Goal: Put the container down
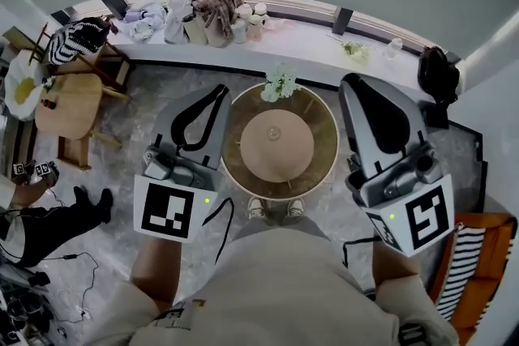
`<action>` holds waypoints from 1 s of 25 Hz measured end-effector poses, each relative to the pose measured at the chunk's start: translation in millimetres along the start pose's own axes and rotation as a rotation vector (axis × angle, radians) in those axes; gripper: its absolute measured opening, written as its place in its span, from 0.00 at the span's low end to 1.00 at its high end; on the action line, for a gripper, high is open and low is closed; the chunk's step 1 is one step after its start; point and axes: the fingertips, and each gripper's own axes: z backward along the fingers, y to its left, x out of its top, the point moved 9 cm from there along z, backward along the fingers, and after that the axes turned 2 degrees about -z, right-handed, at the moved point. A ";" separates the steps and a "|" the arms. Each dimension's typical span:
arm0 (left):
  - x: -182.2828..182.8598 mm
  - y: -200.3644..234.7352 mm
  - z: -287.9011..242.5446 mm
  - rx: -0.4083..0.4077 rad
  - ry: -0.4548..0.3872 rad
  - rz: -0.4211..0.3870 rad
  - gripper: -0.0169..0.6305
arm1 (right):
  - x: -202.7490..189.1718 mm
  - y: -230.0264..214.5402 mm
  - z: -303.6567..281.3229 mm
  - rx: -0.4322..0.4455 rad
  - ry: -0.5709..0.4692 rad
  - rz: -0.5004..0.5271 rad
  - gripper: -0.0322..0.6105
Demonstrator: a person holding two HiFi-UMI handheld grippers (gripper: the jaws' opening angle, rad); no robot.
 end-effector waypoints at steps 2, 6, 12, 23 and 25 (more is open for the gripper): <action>6.0 -1.6 6.6 0.010 -0.007 0.005 0.05 | 5.1 1.1 8.3 0.001 -0.011 0.005 0.06; 10.9 -6.2 17.8 0.003 -0.053 0.072 0.05 | 5.5 9.0 21.4 0.017 0.001 0.006 0.06; -0.6 -27.0 22.9 -0.031 -0.049 0.079 0.05 | -13.6 19.6 44.6 -0.026 0.022 0.008 0.06; -20.9 -44.4 23.9 -0.053 0.023 0.073 0.05 | -38.8 23.9 59.0 0.004 0.117 -0.065 0.06; -20.2 -43.4 22.6 -0.053 0.016 0.073 0.05 | -39.7 24.1 57.9 0.004 0.121 -0.064 0.06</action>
